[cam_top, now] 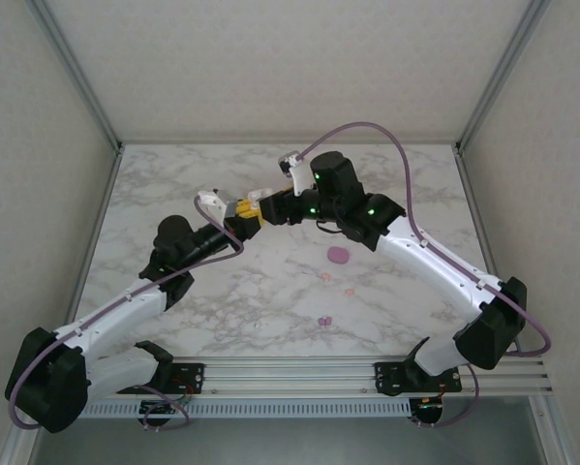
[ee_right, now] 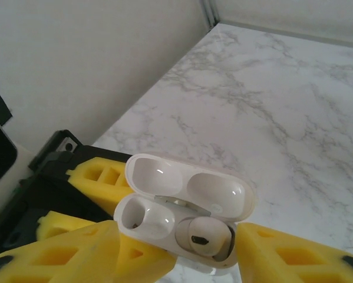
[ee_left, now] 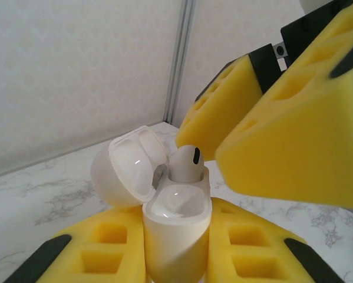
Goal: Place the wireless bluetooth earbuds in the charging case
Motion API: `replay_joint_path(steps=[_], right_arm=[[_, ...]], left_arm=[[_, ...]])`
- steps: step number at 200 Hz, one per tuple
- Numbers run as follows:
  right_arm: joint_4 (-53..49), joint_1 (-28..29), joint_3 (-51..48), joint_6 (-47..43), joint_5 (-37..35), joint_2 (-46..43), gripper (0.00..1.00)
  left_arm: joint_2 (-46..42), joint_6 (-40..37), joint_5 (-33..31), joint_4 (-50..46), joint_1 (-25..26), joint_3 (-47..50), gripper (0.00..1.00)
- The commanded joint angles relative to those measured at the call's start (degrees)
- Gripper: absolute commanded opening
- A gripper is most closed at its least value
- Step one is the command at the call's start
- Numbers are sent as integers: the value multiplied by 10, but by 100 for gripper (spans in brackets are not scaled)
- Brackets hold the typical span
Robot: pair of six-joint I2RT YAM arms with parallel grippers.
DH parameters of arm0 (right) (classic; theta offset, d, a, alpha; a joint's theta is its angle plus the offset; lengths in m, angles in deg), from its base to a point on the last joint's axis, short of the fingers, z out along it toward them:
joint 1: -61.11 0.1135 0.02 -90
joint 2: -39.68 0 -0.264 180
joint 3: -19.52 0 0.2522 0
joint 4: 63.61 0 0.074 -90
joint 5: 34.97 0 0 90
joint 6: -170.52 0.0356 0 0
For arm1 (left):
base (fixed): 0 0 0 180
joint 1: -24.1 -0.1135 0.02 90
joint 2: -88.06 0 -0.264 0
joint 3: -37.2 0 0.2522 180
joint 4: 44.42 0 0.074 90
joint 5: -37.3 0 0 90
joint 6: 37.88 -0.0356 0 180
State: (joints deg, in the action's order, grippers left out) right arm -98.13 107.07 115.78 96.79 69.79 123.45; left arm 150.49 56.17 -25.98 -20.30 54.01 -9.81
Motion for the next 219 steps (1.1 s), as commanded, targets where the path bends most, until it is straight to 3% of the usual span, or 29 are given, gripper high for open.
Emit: replay_joint_path(steps=[1,22,66,101,130,174,219], right_arm=[[-25,-5,25,28,25,-24,58],[-34,-5,31,31,19,-29,60],[-37,-6,17,36,-58,-50,57],[-33,-14,-19,49,-145,-95,53],[-65,-28,-53,47,-169,-125,51],[-136,-29,-100,47,-114,-140,51],[-163,-3,-170,44,-27,-124,50]], left_arm=[[-16,-16,-2,20,1,-3,10],[-17,-17,1,18,2,-4,10],[-33,-29,-1,-2,2,-5,10],[-62,-46,-48,-30,1,5,10],[-83,-50,-93,-49,1,11,10],[-109,-40,-132,-71,-13,16,10],[-120,17,-115,-87,-76,18,9]])
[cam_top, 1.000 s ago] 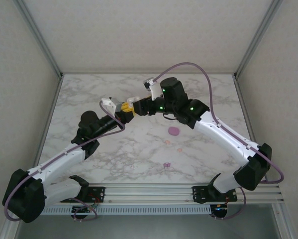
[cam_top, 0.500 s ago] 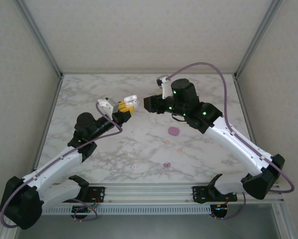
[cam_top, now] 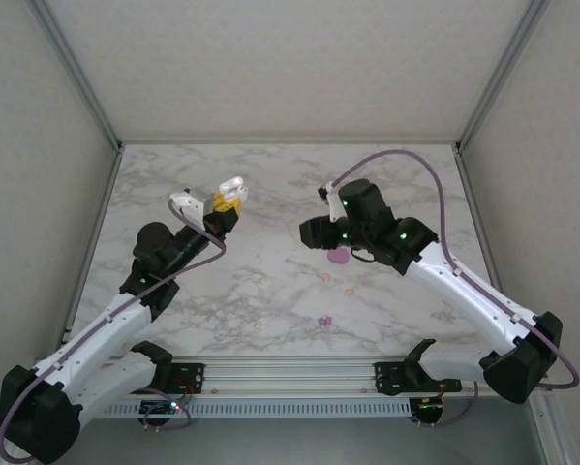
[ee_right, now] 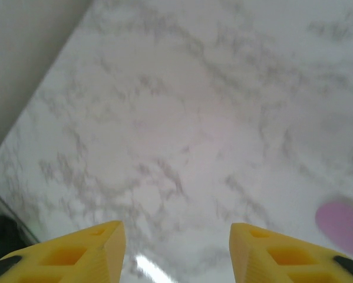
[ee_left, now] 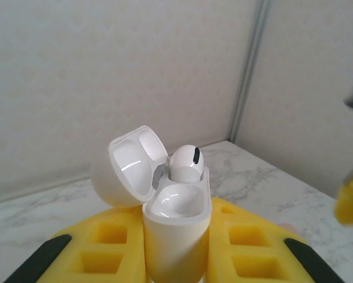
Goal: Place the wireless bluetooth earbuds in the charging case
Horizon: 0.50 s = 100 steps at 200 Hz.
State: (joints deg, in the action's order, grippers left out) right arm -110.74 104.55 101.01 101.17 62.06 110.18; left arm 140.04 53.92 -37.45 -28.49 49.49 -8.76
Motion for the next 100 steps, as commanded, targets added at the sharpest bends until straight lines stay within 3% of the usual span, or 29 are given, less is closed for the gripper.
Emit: replay_joint_path(steps=[1,63,100], right_arm=[[-38,24,-23,0,49,10,50],[-30,164,-45,-31,0,106,50],[-48,237,10,-86,-28,217,51]], left_arm=[[-16,40,0,-5,-32,7,10],[-51,67,-37,-65,-97,-6,10],[-72,50,-61,-94,-118,-9,10]])
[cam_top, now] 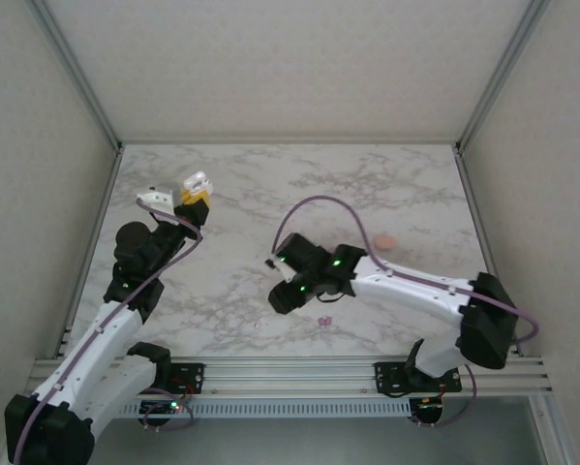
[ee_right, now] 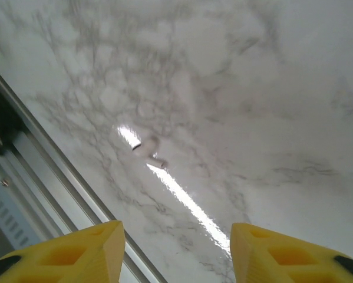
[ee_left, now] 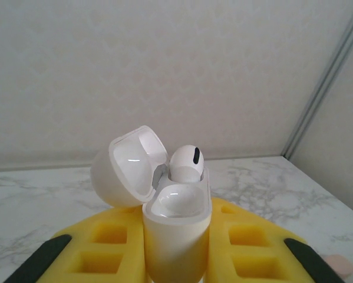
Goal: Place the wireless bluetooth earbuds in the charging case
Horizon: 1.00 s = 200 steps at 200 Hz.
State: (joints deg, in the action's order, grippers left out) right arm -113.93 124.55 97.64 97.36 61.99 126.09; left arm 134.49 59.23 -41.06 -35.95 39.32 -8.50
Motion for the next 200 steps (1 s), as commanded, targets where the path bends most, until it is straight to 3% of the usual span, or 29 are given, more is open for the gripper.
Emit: replay_joint_path(steps=[1,39,85,155,200], right_arm=[[-17,39,46,-50,-27,61,51],[-41,80,116,-116,-51,178,53],[-61,83,168,-158,-69,258,54],[-62,82,187,-153,-63,323,49],[-65,82,190,-109,-93,331,38]], left_arm=[[-17,-3,-26,-19,-18,-12,10],[-14,4,-23,-10,-34,-11,10],[-9,3,-12,-12,-36,-13,11],[-6,3,-7,-14,-36,-17,11],[1,7,4,-13,-36,-20,12]])
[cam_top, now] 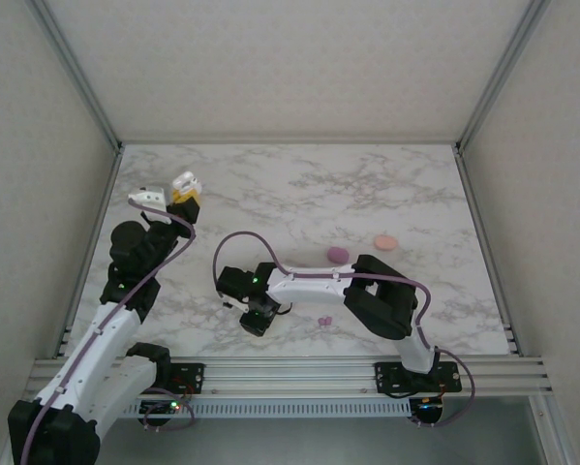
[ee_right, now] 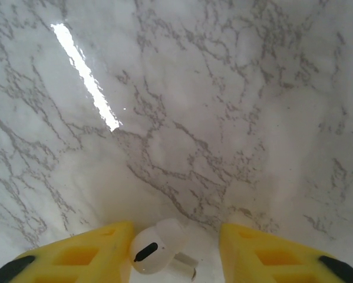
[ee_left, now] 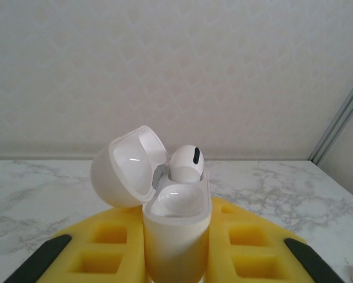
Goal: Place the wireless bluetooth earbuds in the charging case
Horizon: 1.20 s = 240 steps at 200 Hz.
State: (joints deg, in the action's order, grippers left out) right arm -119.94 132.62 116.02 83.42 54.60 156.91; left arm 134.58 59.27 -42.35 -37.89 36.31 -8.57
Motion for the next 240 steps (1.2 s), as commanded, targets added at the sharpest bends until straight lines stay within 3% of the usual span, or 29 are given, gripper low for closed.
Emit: replay_joint_path(steps=[1,23,65,92,116,139,217,240], right_arm=[[-4,1,5,33,-21,23,37],[0,-9,-10,86,-53,-2,31],[56,-74,-80,198,-108,-65,30],[41,-121,-95,295,-110,-68,31],[70,-131,-116,362,-72,-82,33],[93,-130,-121,365,-33,-87,35],[34,-111,-59,284,-18,-93,43],[41,-109,-66,280,-22,-117,40]], left_arm=[[0,7,17,6,-6,-19,12],[4,9,21,7,-6,-19,12],[7,14,27,6,-6,-19,12],[7,14,29,3,-6,-20,13],[8,15,30,3,-6,-20,13],[7,13,29,1,-6,-19,13],[14,15,33,5,-5,-22,13],[12,15,34,2,-6,-23,13]])
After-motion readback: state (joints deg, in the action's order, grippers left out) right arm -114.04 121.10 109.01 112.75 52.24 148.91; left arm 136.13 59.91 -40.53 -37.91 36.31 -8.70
